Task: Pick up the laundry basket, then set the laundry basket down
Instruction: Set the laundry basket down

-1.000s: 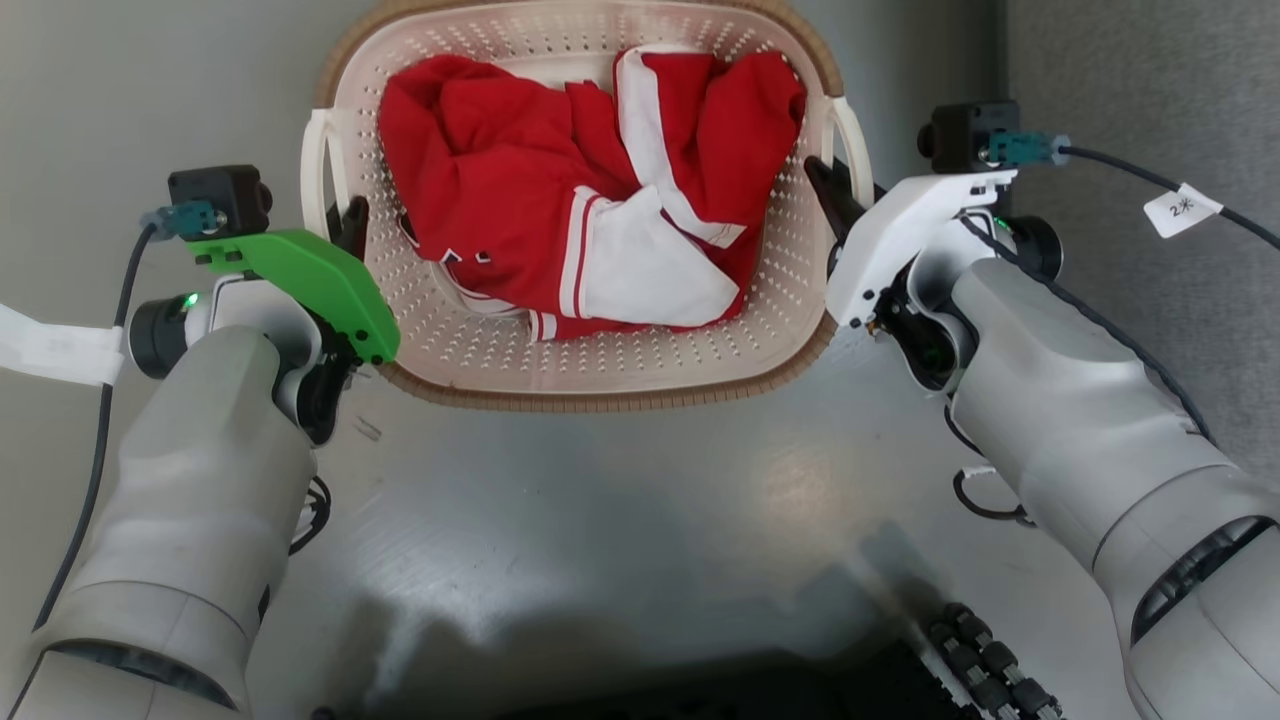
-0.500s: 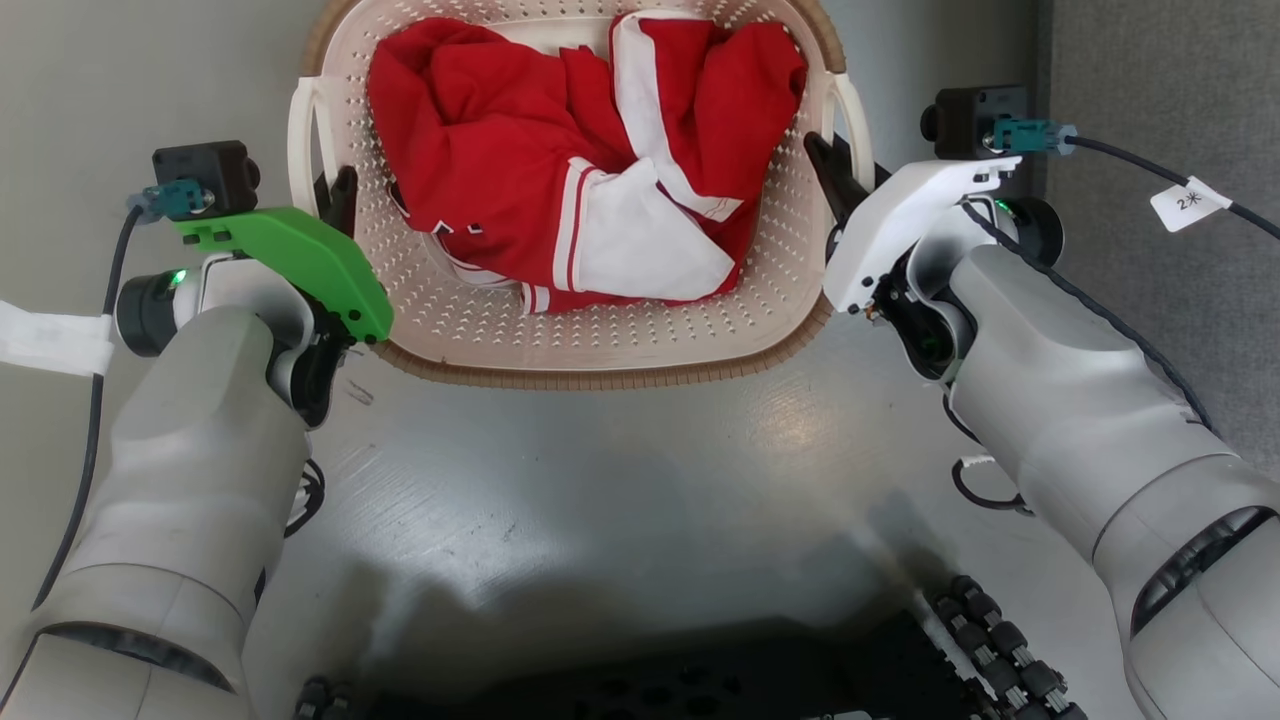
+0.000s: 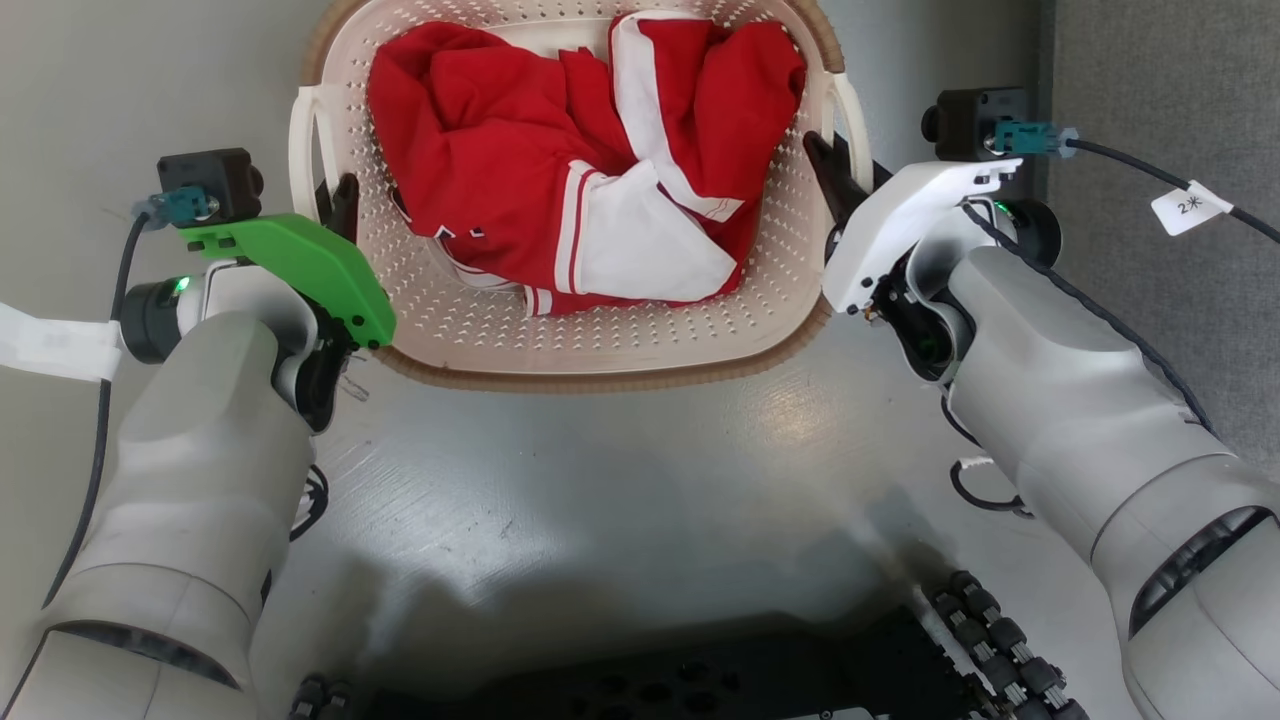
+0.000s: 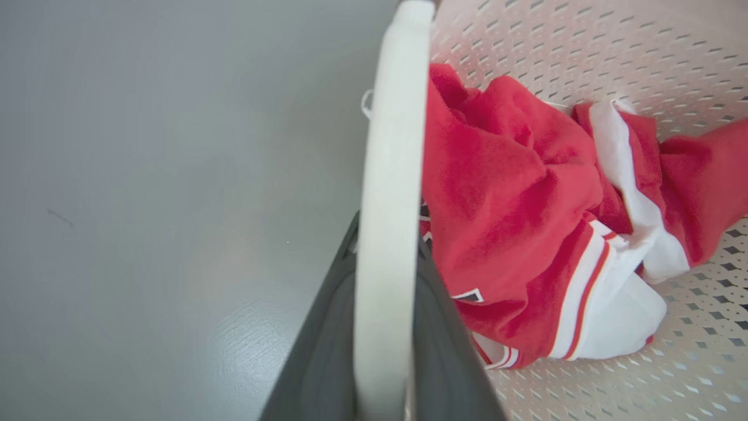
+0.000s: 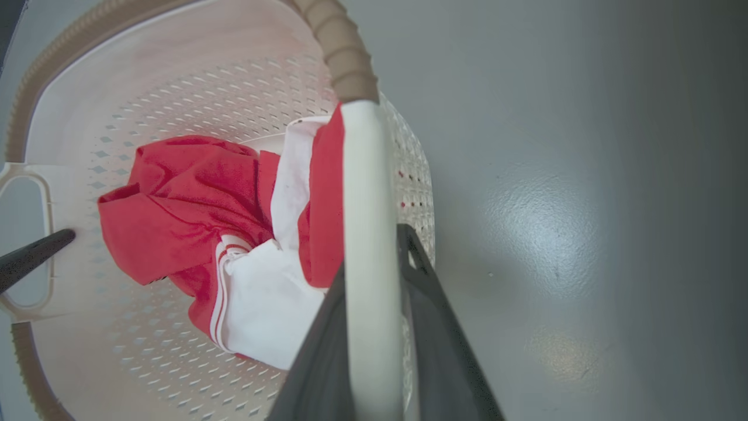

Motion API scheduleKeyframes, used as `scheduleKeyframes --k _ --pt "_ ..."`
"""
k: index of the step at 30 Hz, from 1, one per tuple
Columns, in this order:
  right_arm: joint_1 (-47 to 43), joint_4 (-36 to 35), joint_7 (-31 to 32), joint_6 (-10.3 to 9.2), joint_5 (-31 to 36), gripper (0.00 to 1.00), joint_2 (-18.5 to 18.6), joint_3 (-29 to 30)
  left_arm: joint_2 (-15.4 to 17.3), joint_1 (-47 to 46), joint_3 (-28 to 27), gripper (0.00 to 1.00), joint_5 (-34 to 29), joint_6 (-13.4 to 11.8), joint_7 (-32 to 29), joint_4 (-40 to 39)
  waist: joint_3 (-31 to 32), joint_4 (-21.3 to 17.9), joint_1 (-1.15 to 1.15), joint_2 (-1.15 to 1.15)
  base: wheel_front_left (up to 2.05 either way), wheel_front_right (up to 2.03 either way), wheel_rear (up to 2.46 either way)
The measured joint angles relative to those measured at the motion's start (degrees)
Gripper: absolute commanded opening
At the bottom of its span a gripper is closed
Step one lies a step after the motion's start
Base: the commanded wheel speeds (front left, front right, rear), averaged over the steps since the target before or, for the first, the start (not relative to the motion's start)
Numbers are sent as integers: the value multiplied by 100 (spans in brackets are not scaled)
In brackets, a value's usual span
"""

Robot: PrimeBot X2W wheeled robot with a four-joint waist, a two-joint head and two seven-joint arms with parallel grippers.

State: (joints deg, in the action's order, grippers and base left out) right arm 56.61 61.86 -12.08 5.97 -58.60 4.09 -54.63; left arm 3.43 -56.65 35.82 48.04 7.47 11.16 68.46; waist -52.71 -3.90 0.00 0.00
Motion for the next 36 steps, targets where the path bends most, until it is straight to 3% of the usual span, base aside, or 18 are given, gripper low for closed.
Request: scheduleKeyframes --k 1,3,20,36 --pt "4 5 -1 8 -4 100 0 -1 -9 -1 -1 100 0 0 0 12 -1 -2 0 0 0 0 0" --pt "10 8 -1 108 -26 100 -10 -15 -16 -18 -9 100 1 0 8 53 0 -5 0 0 0 0 0" --pt "42 146 -58 109 -98 100 -52 -119 -14 -117 42 100 -1 0 52 188 146 -8 0 0 0 0 0" --pt "-278 352 -159 109 -183 100 -59 -127 162 327 309 100 -260 1 208 300 841 -90 0 0 0 0 0"
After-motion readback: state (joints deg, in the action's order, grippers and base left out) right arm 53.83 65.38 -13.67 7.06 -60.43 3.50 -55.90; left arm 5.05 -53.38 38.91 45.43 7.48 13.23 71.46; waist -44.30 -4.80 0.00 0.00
